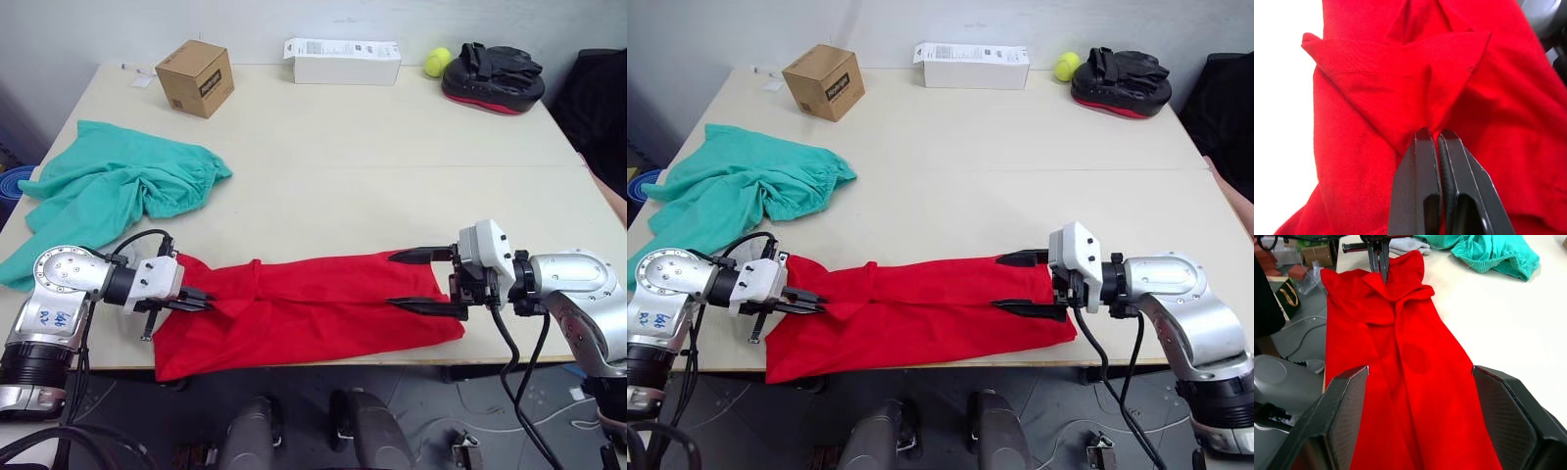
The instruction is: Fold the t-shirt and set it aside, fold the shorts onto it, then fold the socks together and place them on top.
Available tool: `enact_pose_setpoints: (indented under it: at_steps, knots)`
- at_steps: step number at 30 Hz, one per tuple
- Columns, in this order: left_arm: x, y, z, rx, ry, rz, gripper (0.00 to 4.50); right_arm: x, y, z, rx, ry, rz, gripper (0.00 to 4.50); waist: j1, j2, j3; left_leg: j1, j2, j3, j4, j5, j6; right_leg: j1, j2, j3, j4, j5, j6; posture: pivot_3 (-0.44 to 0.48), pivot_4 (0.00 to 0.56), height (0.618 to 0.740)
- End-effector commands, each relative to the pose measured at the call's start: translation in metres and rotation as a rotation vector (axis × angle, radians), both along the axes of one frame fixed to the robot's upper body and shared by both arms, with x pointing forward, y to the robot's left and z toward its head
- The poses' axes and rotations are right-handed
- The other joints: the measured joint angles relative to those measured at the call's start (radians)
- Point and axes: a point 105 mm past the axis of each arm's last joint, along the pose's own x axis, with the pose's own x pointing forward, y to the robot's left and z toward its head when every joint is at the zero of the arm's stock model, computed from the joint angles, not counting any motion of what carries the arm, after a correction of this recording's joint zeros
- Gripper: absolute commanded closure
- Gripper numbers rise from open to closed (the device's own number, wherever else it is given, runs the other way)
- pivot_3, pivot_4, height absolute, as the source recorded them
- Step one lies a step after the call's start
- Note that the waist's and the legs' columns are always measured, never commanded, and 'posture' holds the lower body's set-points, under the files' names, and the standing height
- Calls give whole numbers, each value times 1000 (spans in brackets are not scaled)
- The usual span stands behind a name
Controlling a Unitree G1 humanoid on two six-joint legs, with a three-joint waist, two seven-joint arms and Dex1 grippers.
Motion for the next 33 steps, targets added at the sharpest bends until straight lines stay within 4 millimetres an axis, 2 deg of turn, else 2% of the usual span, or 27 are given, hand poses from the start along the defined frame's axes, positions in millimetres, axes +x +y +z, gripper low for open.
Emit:
enact_pose_setpoints:
  at_steps: [1, 2, 5, 9, 14, 16, 18, 20, 21, 23, 27, 30, 33]
  knots:
    - [3, -2, 6, -34, 18, 36, 4486, 1, 4, 4, 1, -35, 18, 1073, 0, 0, 0, 0, 0, 0, 0, 0, 0, 0, 0, 0, 0, 0, 0, 0, 150, 740]
    - [3, -2, 5, -38, 42, 52, 4486, 2, 4, 4, 0, -37, 14, 1073, 0, 0, 0, 0, 0, 0, 0, 0, 0, 0, 0, 0, 0, 0, 0, 0, 150, 740]
    - [2, 0, 4, -40, 129, 103, 3842, 5, 3, 2, -11, -44, -5, 1073, 0, 0, 0, 0, 0, 0, 0, 0, 0, 0, 0, 0, 0, 0, 0, 0, 150, 740]
    - [-5, 3, 15, -87, 215, 146, 2629, 12, 1, -1, -19, -51, -43, 1073, -1, 0, 0, 0, 0, 0, 0, 0, 0, 0, 1, 0, 0, 0, 0, 0, 150, 740]
    - [-29, 7, 44, -182, 455, 201, 1081, 19, 5, -6, -17, -58, -80, 1073, -5, 0, 0, 0, 1, 0, -1, 1, -2, -1, 1, 0, 0, 0, 0, 0, 150, 740]
    - [-21, 6, 55, -250, 460, 270, 448, 22, 7, -8, -17, -60, -95, 1073, -4, 1, 0, 0, 1, 0, -1, 1, -2, -1, 1, 0, 0, 0, 0, 0, 150, 740]
    - [-8, 5, 67, -332, 476, 356, 0, 24, 11, -9, -8, -61, -103, 1461, 2, 0, 0, 0, 0, 0, 0, 1, -2, 0, 1, 0, 1, -1, 0, 0, 150, 740]
    - [4, 3, 76, -425, 504, 420, 0, 25, 16, -9, 7, -62, -101, 2018, 5, 0, 0, 0, 0, -1, 0, 2, -1, 0, 1, 0, 1, -1, 0, 0, 150, 740]
    - [10, 4, 76, -451, 494, 455, 150, 25, 19, -8, 14, -63, -96, 2374, 4, 0, 0, 0, -1, -1, 0, 2, -1, 0, 1, 0, 1, -1, 0, 0, 150, 740]
    - [15, 6, 64, -410, 451, 481, 645, 25, 25, -8, 25, -62, -83, 3116, 1, 0, 0, 0, -1, -1, 1, 2, -1, 1, 1, 1, 1, 0, 0, 0, 150, 740]
    - [17, 6, 47, -341, 410, 488, 1954, 27, 33, -11, 19, -58, -71, 4483, -7, 0, 0, 0, 0, 1, -1, 4, -8, -1, 1, 1, 1, 0, 0, 0, 150, 740]
    - [13, 4, 33, -268, 401, 447, 2916, 34, 34, -20, -27, -56, -85, 4500, -7, 0, 0, 0, 1, 1, -1, 5, -10, -2, 3, 1, 1, -1, 0, 0, 150, 740]
    - [22, 6, 21, -222, 362, 481, 3847, 42, 35, -30, -56, -38, -112, 4500, -4, 0, 0, 0, 1, 1, -1, 5, -10, -1, 2, 1, 1, -1, -1, 0, 150, 740]
